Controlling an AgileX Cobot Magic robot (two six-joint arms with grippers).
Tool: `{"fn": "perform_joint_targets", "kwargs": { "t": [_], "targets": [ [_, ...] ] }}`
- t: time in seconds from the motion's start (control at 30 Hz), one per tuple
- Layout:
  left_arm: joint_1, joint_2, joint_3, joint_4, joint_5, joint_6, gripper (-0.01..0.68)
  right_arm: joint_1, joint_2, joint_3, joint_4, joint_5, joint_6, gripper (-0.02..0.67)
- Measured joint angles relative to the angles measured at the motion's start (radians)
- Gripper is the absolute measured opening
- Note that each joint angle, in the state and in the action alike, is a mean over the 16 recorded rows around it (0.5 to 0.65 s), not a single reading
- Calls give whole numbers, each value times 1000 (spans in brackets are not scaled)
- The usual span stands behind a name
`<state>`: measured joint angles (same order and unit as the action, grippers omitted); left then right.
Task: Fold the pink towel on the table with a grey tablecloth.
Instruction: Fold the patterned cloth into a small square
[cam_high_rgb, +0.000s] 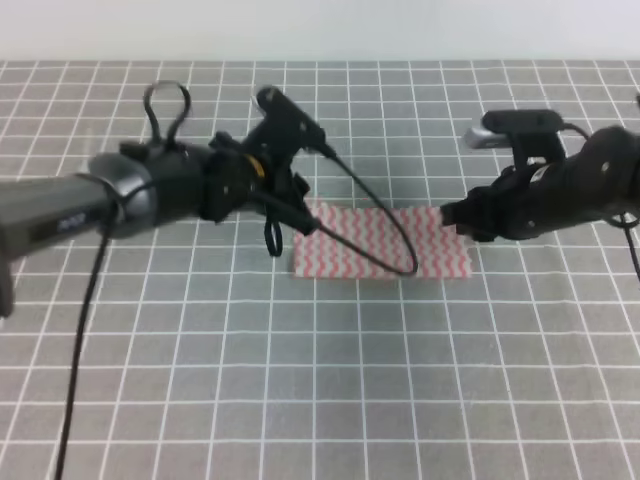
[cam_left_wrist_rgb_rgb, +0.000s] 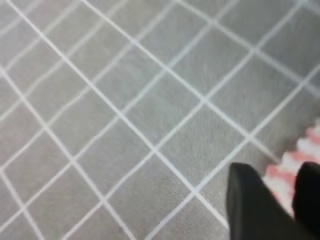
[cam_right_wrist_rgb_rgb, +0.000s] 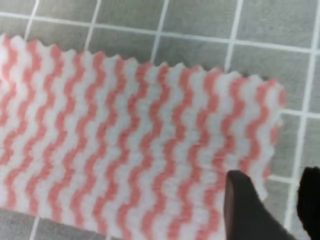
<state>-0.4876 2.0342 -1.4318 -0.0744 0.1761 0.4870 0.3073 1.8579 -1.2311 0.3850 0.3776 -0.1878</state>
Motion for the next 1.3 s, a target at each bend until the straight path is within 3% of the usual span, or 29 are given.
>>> {"fn": "perform_joint_targets", "kwargs": {
  "t": [0.33,0.53,0.7,1.3],
  "targets": [
    [0,-41,-59,-266,225,104,6,8,13,-60,118,155,-126,114],
    [0,-10,-68,-490,315,276,1,28,47,-65,207,179,-221,16],
    [0,26,-68,-592,365,382,0,36,80,-65,236,181,-256,-15],
    [2,67,-65,-506,385,385,0,19,111,-65,185,188,-248,-15]
  ]
}}
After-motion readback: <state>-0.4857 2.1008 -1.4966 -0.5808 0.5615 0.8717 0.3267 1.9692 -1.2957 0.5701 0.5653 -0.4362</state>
